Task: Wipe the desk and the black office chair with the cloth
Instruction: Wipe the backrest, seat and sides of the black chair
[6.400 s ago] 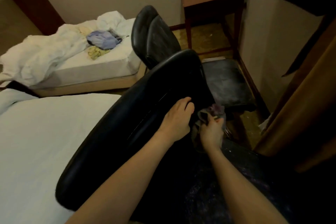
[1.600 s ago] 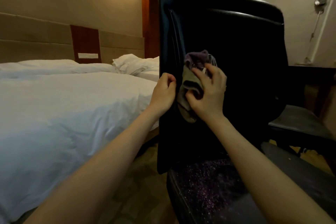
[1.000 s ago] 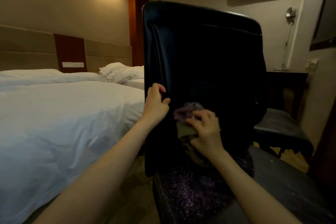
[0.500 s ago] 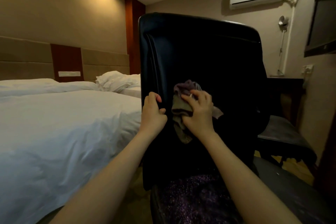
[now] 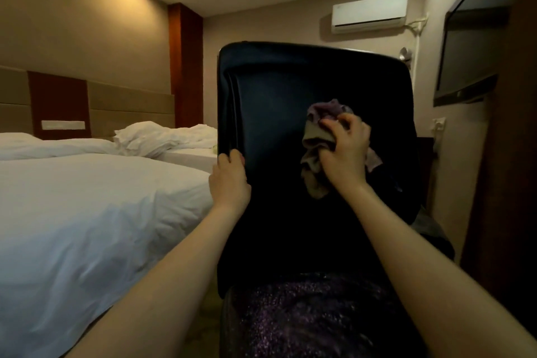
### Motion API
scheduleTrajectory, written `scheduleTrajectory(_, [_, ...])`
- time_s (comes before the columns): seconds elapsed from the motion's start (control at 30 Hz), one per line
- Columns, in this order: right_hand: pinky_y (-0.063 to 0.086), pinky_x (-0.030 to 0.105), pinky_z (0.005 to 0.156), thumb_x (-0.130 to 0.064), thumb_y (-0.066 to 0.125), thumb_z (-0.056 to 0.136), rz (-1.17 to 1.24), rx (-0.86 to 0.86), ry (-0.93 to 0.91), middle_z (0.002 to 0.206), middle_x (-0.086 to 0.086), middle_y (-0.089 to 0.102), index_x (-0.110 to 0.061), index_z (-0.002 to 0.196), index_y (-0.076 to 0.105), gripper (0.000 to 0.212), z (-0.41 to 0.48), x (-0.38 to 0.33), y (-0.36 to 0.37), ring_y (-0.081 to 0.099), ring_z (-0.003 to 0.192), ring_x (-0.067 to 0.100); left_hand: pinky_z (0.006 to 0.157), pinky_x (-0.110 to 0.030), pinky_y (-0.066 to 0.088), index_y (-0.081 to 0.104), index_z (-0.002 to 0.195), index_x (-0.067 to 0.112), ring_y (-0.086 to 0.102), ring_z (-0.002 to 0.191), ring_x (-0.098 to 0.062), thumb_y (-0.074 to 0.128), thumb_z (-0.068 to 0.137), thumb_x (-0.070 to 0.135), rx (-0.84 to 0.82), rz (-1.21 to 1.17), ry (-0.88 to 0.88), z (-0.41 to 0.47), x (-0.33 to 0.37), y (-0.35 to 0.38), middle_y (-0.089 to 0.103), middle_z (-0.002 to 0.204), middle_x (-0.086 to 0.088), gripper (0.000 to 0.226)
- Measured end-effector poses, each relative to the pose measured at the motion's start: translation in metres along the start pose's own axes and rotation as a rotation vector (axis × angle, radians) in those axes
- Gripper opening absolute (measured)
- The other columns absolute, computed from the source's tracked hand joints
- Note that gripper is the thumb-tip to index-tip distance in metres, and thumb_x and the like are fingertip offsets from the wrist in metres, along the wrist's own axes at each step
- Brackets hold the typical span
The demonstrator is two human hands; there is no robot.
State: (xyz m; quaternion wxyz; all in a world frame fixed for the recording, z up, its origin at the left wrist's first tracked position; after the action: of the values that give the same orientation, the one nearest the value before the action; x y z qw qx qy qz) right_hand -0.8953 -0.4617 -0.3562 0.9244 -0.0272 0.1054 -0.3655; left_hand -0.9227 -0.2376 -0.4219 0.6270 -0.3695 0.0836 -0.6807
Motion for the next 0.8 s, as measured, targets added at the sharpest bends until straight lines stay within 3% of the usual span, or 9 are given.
scheduleTrajectory(0.1, [0.032,0.041,0.105,-0.003,0.061,0.078,-0.039,-0.134,0.088,0.132,0.019,0.047,-0.006,0.128,0.056,0.05,0.033,0.043,0.024,0.04,0.121,0.039,0.08,-0.035,0.039,0.044,0.12,0.012,0.048,0.108,-0.029,0.056,0.087,0.009,-0.062,0.056,0.212,-0.002,0.033,0.021,0.046,0.121,-0.01,0.036])
scheduleTrajectory(0.2, [0.037,0.042,0.103,-0.007,0.062,0.074,-0.015,-0.307,0.029,0.127,0.021,0.055,-0.002,0.122,0.061,0.048,0.014,0.058,0.059,0.048,0.117,0.042,0.084,-0.034,0.038,0.044,0.125,0.015,0.041,0.115,-0.026,0.057,0.089,0.015,-0.183,-0.029,0.159,-0.002,0.03,0.048,0.04,0.128,-0.006,0.039])
scheduleTrajectory(0.27, [0.041,0.05,0.095,-0.007,0.069,0.062,-0.067,-0.316,-0.076,0.118,0.023,0.059,-0.002,0.11,0.067,0.049,-0.027,0.052,0.076,0.049,0.111,0.044,0.086,-0.035,0.039,0.044,0.127,0.016,0.04,0.117,-0.026,0.055,0.089,0.012,-0.181,-0.016,0.166,0.0,0.029,0.051,0.038,0.13,-0.006,0.04])
scheduleTrajectory(0.37, [0.047,0.052,0.081,-0.013,0.071,0.046,-0.074,-0.322,-0.236,0.106,0.018,0.064,-0.007,0.096,0.07,0.051,-0.089,0.034,0.085,0.042,0.105,0.031,0.085,-0.036,0.039,0.045,0.127,0.016,0.04,0.117,-0.027,0.051,0.088,0.008,-0.155,-0.009,0.169,0.004,0.028,0.049,0.039,0.129,-0.007,0.04])
scheduleTrajectory(0.47, [0.053,0.048,0.07,-0.012,0.086,0.039,-0.07,-0.502,-0.359,0.097,0.007,0.065,-0.014,0.089,0.071,0.052,-0.137,0.039,0.088,0.04,0.099,0.025,0.085,-0.038,0.039,0.044,0.127,0.017,0.039,0.117,-0.028,0.053,0.086,0.01,-0.177,0.027,0.141,0.003,0.029,0.051,0.038,0.129,-0.007,0.042])
scheduleTrajectory(0.57, [0.055,0.045,0.062,-0.013,0.084,0.042,-0.082,-0.64,-0.531,0.091,0.003,0.065,-0.018,0.085,0.07,0.045,-0.155,0.043,0.073,0.042,0.094,0.022,0.087,-0.039,0.039,0.042,0.127,0.018,0.039,0.118,-0.028,0.058,0.084,0.017,-0.19,0.064,0.141,0.0,0.029,0.052,0.037,0.129,-0.007,0.046])
scheduleTrajectory(0.67, [0.052,0.044,0.071,-0.016,0.063,0.056,-0.062,-0.443,-0.559,0.094,0.011,0.066,-0.018,0.093,0.062,0.037,-0.106,0.038,0.04,0.049,0.093,0.028,0.089,-0.039,0.038,0.038,0.128,0.019,0.037,0.118,-0.027,0.067,0.079,0.028,-0.209,0.116,0.141,-0.005,0.03,0.057,0.034,0.129,-0.006,0.058])
scheduleTrajectory(0.73, [0.049,0.048,0.077,-0.014,0.052,0.061,-0.034,-0.249,-0.354,0.097,0.02,0.065,-0.009,0.096,0.066,0.038,-0.057,0.047,0.021,0.047,0.096,0.03,0.089,-0.039,0.038,0.035,0.129,0.019,0.035,0.119,-0.027,0.072,0.075,0.032,-0.218,0.145,0.144,-0.008,0.033,0.061,0.032,0.129,-0.006,0.067])
scheduleTrajectory(0.8, [0.044,0.051,0.086,-0.004,0.056,0.069,-0.051,-0.148,-0.104,0.109,0.025,0.061,0.0,0.103,0.069,0.036,-0.021,0.06,0.018,0.048,0.106,0.039,0.089,-0.039,0.038,0.032,0.131,0.019,0.034,0.12,-0.027,0.075,0.073,0.031,-0.221,0.198,0.15,-0.01,0.034,0.064,0.03,0.131,-0.006,0.073])
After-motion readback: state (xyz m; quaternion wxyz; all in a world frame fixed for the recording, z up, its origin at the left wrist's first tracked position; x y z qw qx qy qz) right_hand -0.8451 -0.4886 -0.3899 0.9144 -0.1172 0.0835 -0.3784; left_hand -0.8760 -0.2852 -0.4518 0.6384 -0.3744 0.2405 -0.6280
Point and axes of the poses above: each hand's wrist, its own z-axis towards the middle knuckle, its own y-axis out of the palm, x = y × z, the point moved 10 cm from there along z, towards the middle knuckle
